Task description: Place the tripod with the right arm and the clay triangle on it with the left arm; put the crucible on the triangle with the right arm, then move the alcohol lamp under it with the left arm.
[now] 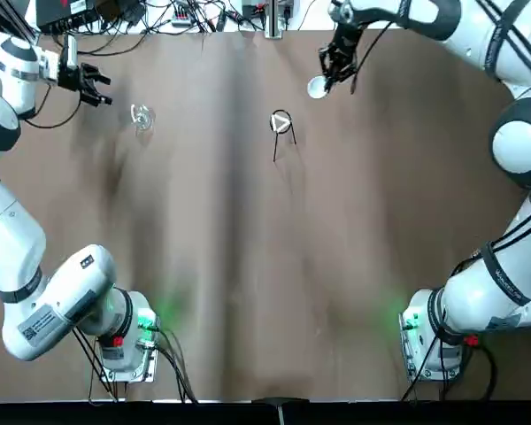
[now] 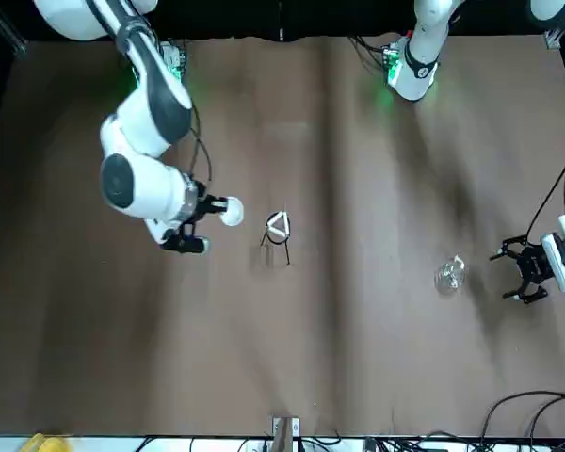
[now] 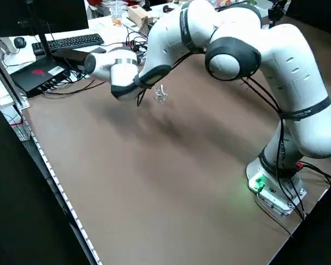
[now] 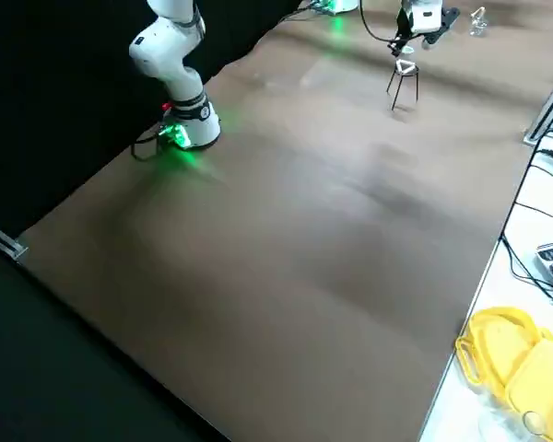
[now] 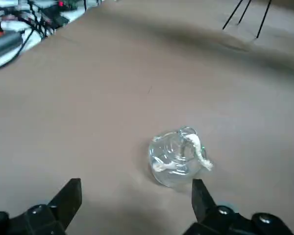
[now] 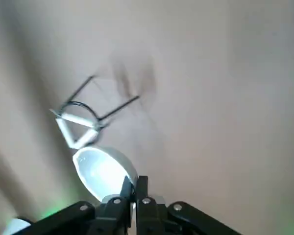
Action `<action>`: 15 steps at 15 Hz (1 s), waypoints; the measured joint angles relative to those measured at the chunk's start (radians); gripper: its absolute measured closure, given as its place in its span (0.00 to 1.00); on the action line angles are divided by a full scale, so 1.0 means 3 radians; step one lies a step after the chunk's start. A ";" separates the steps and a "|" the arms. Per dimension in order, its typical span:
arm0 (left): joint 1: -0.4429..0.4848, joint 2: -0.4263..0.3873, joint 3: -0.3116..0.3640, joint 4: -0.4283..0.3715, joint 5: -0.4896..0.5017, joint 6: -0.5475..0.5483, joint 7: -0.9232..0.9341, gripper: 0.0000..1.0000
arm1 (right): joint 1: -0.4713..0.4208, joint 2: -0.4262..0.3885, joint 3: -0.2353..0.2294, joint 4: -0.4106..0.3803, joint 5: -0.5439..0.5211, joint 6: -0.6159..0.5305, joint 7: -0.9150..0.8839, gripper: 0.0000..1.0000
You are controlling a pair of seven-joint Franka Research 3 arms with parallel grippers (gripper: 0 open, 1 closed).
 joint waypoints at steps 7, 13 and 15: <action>0.0140 0.0468 0.0042 -0.0003 -0.0639 -0.0001 0.1376 0.01 | 0.0409 0.0459 -0.0004 0.0001 0.0325 0.0863 0.0621 0.95; 0.0139 0.0669 0.0038 -0.0003 -0.0677 -0.0037 0.1409 0.01 | 0.0425 0.0525 -0.0011 0.0002 0.0326 0.0992 0.0626 0.95; 0.0133 0.0690 0.0037 -0.0002 -0.0692 -0.0103 0.1438 0.01 | 0.0466 0.0566 -0.0011 0.0002 0.0326 0.1029 0.0626 0.95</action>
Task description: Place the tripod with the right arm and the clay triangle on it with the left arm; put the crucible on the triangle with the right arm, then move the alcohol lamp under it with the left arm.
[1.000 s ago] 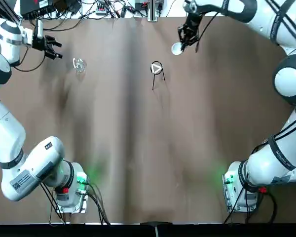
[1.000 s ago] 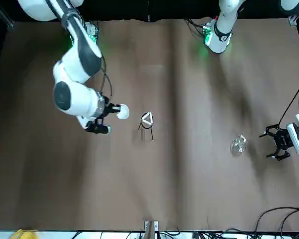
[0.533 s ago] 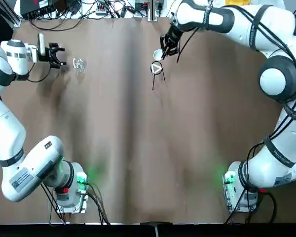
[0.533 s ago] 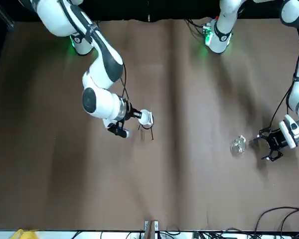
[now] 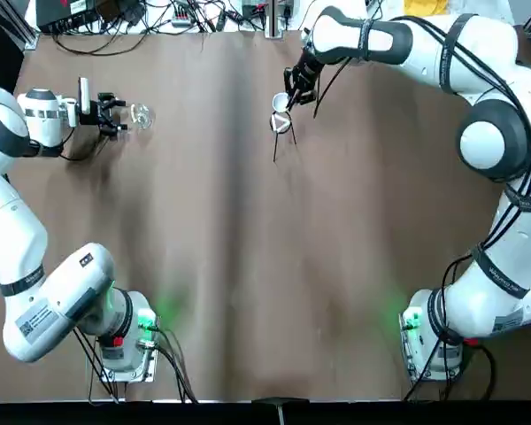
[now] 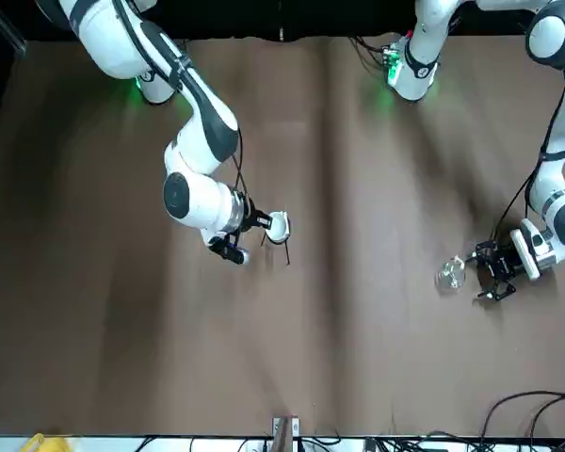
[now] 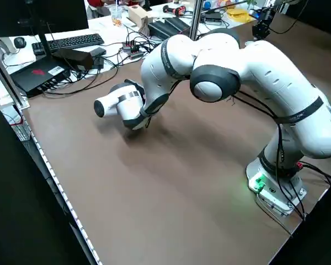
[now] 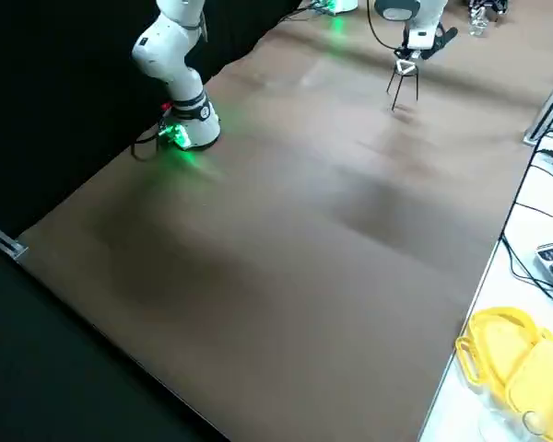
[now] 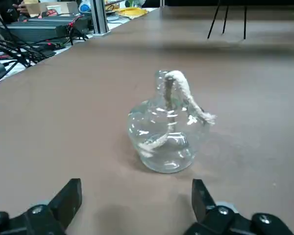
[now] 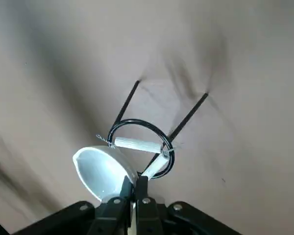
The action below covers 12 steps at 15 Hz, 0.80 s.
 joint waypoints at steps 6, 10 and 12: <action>-0.0028 0.0060 -0.0002 -0.0004 -0.0010 -0.0183 0.0057 0.01 | 0.0072 0.0052 -0.0006 -0.0001 0.0000 0.0013 0.0000 0.95; -0.0069 0.0139 -0.0008 -0.0004 -0.0177 -0.0210 0.0173 0.01 | 0.0072 0.0070 -0.0026 -0.0009 0.0000 0.0004 -0.0001 0.95; -0.0109 0.0162 -0.0008 -0.0004 -0.0360 -0.0217 0.0323 0.01 | 0.0072 0.0080 -0.0035 -0.0013 0.0000 0.0003 -0.0001 0.95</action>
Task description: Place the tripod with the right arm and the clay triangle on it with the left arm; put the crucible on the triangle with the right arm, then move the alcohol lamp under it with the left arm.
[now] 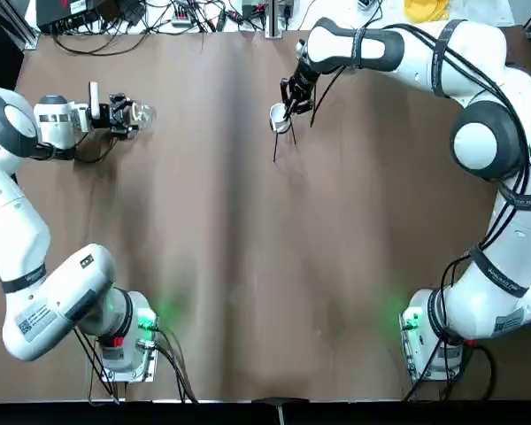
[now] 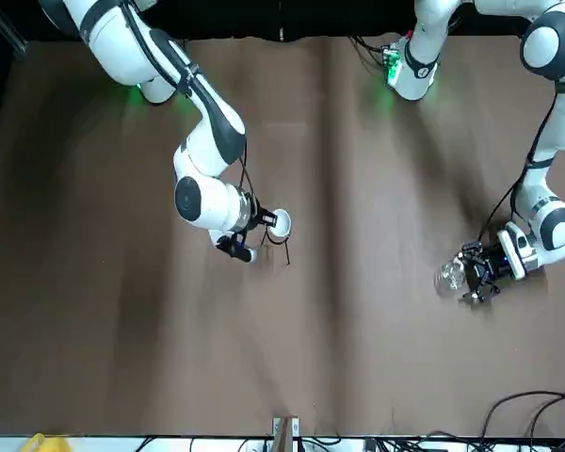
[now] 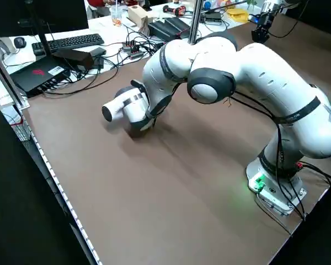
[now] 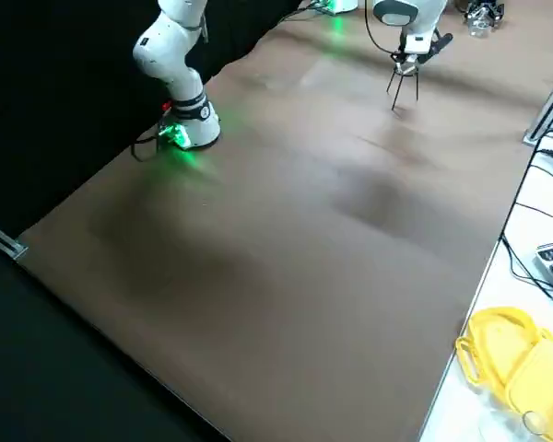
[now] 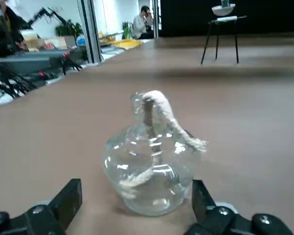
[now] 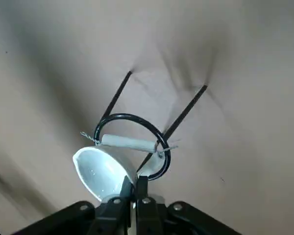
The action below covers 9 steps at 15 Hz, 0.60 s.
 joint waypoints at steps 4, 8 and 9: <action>-0.0128 0.0010 0.0000 0.0000 -0.0257 -0.0003 0.0078 0.01 | 0.0000 0.0024 -0.0002 -0.0001 0.0000 0.0000 0.0000 0.95; -0.0174 0.0088 0.0002 -0.0002 -0.0377 -0.0001 0.0079 0.01 | 0.0000 0.0046 -0.0005 -0.0001 -0.0008 0.0000 -0.0003 0.94; -0.0183 0.0102 0.0002 -0.0002 -0.0413 -0.0001 0.0081 0.01 | 0.0000 0.0046 -0.0005 -0.0001 -0.0008 0.0000 -0.0003 0.94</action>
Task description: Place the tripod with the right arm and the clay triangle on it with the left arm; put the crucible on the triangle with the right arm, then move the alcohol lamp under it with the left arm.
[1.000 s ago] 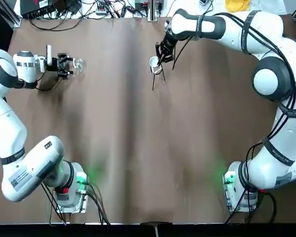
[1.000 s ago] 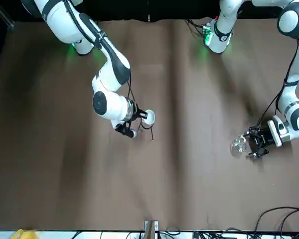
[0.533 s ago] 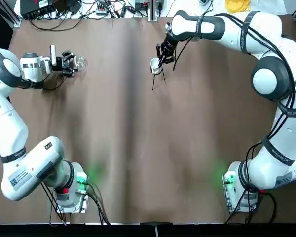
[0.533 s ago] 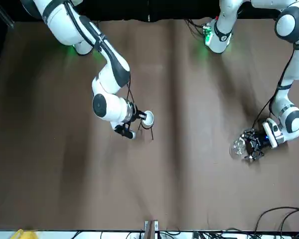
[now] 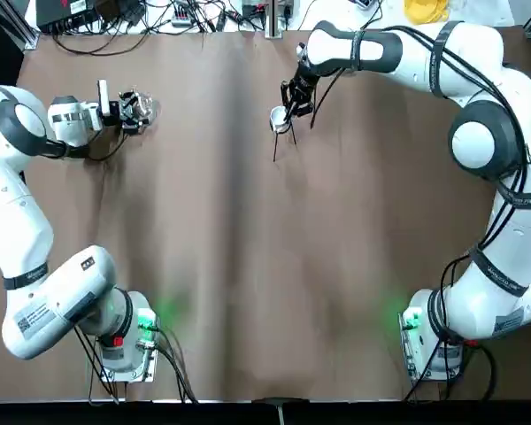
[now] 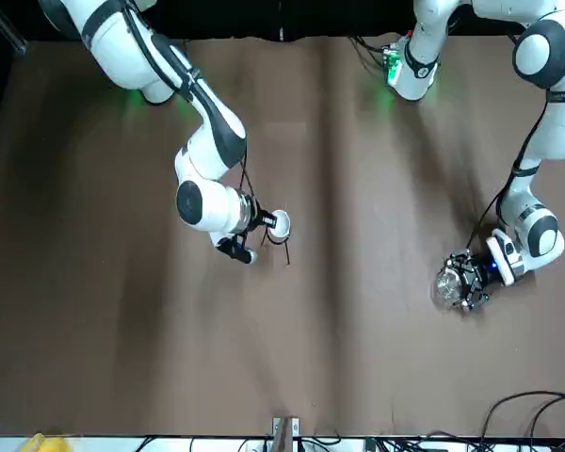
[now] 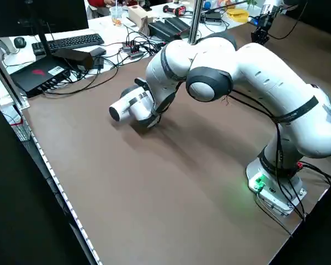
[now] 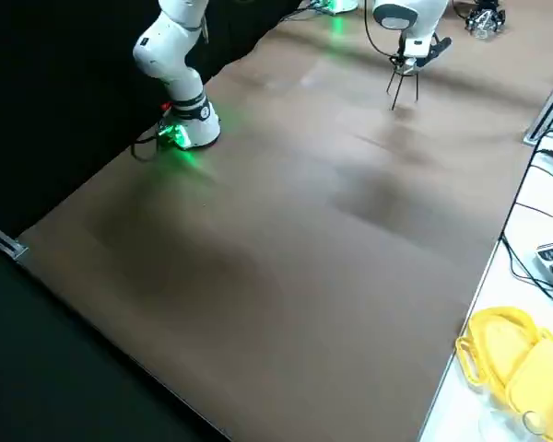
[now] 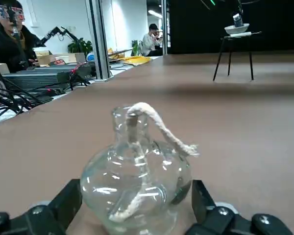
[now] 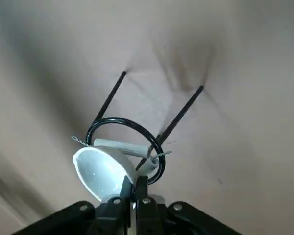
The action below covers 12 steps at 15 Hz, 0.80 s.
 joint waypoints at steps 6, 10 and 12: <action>-0.0065 0.0040 0.0002 0.0000 -0.0129 0.0003 0.0002 0.17 | 0.0000 0.0001 -0.0005 0.0005 0.0000 0.0003 -0.0002 0.44; -0.0104 0.0043 0.0002 0.0001 -0.0153 0.0005 0.0039 0.17 | -0.0026 -0.0001 -0.0023 0.0034 -0.0004 0.0005 -0.0002 0.39; -0.0185 0.0041 -0.0005 0.0014 -0.0155 0.0000 0.0048 0.17 | -0.0115 -0.0008 -0.0032 0.0058 -0.0081 -0.0070 -0.0070 0.39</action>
